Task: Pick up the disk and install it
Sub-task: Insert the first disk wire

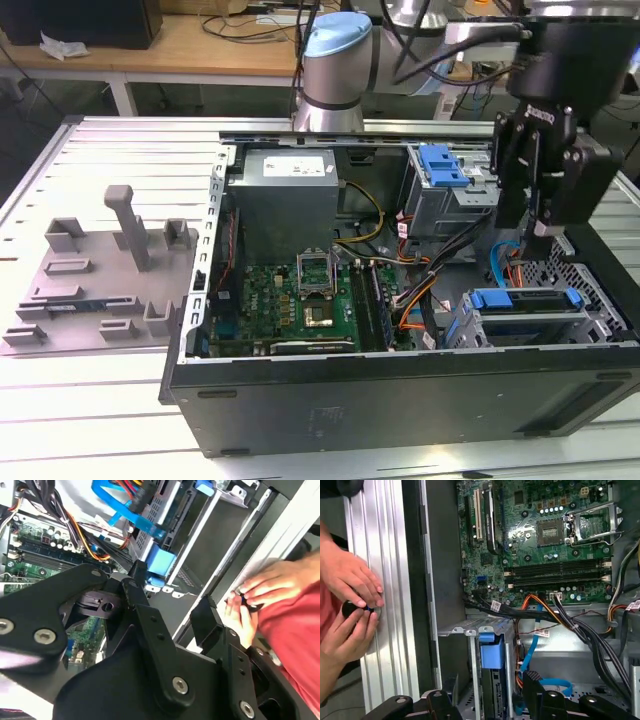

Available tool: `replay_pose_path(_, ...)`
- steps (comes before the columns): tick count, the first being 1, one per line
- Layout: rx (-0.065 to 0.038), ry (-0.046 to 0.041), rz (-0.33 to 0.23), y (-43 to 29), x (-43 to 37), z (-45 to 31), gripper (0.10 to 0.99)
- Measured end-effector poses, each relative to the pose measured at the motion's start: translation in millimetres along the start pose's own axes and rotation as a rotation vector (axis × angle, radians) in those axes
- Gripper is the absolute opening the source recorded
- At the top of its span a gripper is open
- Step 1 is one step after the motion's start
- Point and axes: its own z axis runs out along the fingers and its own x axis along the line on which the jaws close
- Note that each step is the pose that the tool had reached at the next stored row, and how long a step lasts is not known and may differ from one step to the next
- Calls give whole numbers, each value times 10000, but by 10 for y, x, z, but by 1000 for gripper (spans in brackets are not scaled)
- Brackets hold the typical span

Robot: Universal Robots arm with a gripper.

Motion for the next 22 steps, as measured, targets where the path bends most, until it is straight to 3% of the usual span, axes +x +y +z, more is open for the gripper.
replay_pose_path(1,14,183,-5,5,-67,-17,608)
replay_pose_path(2,29,382,-8,10,-139,-35,478)
replay_pose_path(3,42,542,-11,14,-196,-50,416)
replay_pose_path(4,51,661,-14,17,-233,-59,416)
replay_pose_path(5,64,833,-18,19,-273,-70,416)
replay_pose_path(6,72,937,-21,22,-306,-79,353)
replay_pose_path(8,78,982,-27,15,-340,-88,353)
replay_pose_path(10,68,981,-26,-97,-351,-81,353)
replay_pose_path(13,19,982,-46,-397,-406,-56,353)
replay_pose_path(14,21,989,-47,-422,-444,-48,353)
replay_pose_path(19,35,990,-32,-413,-583,8,353)
replay_pose_path(22,73,993,289,-411,-595,36,353)
